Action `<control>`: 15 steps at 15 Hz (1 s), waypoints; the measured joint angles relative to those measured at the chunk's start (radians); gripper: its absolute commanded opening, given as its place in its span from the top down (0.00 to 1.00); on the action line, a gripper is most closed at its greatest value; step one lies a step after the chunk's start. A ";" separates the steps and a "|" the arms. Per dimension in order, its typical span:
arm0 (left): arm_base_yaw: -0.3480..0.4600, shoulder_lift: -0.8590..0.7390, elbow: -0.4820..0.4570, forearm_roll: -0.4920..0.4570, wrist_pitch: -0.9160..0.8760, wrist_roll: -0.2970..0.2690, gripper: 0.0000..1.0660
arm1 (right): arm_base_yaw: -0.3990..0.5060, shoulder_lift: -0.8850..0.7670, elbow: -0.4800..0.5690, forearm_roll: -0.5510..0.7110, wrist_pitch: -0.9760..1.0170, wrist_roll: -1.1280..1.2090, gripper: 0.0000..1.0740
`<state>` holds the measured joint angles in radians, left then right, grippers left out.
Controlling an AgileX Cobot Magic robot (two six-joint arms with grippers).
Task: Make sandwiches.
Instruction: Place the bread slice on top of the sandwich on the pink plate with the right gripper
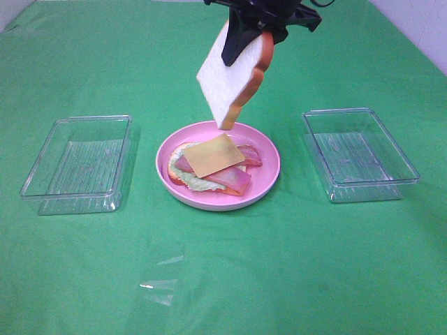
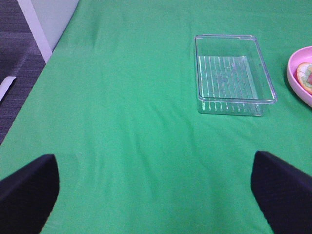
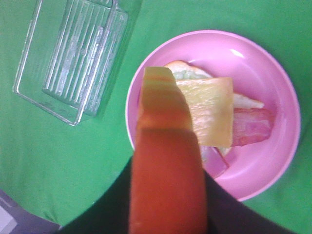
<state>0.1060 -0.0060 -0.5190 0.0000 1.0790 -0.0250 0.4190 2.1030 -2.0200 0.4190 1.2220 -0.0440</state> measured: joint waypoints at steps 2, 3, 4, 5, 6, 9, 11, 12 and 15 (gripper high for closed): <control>0.000 0.000 0.000 0.000 0.000 0.000 0.06 | 0.000 0.040 0.000 0.052 0.000 0.000 1.00; 0.000 0.000 0.000 0.000 0.000 0.000 0.06 | 0.000 0.057 0.000 0.069 -0.001 0.000 1.00; 0.000 0.000 0.000 0.000 0.000 0.000 0.06 | 0.000 0.074 0.000 0.076 -0.001 0.000 1.00; 0.000 0.000 0.000 0.000 0.000 0.000 0.06 | 0.000 0.089 0.000 0.077 -0.001 0.000 1.00; 0.000 0.000 0.000 0.000 0.000 0.000 0.06 | 0.000 0.100 0.000 0.078 -0.002 0.000 1.00; 0.000 0.000 0.000 0.000 0.000 0.000 0.06 | 0.000 0.119 0.000 0.099 -0.062 0.000 1.00; 0.000 0.000 0.000 0.000 0.000 0.000 0.06 | 0.000 0.138 0.000 0.120 -0.094 0.000 1.00; 0.000 0.000 0.000 0.000 0.000 0.000 0.06 | 0.000 0.154 0.000 0.127 -0.106 0.000 1.00; 0.000 0.000 0.000 0.000 0.000 0.000 0.06 | 0.000 0.196 0.000 0.132 -0.113 0.000 1.00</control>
<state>0.1060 -0.0060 -0.5190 0.0000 1.0790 -0.0250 0.4190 2.2990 -2.0200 0.5510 1.1090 -0.0440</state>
